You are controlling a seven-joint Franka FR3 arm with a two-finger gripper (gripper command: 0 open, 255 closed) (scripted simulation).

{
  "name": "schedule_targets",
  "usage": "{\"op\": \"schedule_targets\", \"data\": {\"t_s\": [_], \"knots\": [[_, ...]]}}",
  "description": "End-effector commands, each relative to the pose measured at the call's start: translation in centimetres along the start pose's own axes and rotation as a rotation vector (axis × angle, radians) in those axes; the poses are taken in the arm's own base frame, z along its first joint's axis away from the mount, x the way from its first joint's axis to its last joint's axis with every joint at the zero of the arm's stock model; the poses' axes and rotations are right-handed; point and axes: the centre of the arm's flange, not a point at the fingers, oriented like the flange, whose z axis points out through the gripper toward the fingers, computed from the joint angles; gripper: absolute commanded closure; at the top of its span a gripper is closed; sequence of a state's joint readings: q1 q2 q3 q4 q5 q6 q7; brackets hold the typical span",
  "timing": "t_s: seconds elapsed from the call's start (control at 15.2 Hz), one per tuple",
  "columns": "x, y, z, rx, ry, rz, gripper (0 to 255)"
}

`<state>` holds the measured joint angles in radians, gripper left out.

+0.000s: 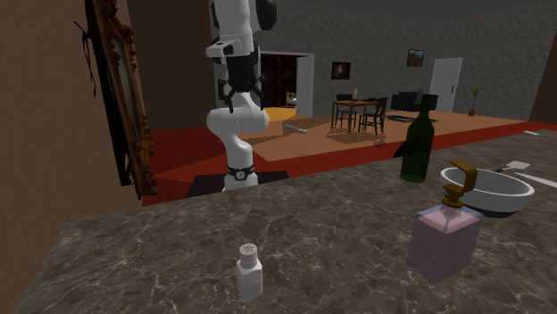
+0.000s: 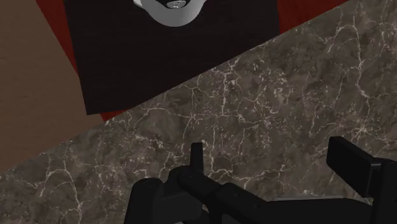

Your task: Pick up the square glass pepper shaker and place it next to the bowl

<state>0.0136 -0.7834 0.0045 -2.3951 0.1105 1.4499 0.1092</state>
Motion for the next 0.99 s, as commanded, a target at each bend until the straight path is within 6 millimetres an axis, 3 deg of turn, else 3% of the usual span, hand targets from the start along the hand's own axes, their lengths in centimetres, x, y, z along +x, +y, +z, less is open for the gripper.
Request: {"op": "schedule_targets", "data": {"t_s": [0.0,0.92], "knots": [[0.0,0.0,0.0,0.0,0.0,0.0,0],[17.9,-1.7,4.6,-0.049,-0.003,0.018,0]]}}
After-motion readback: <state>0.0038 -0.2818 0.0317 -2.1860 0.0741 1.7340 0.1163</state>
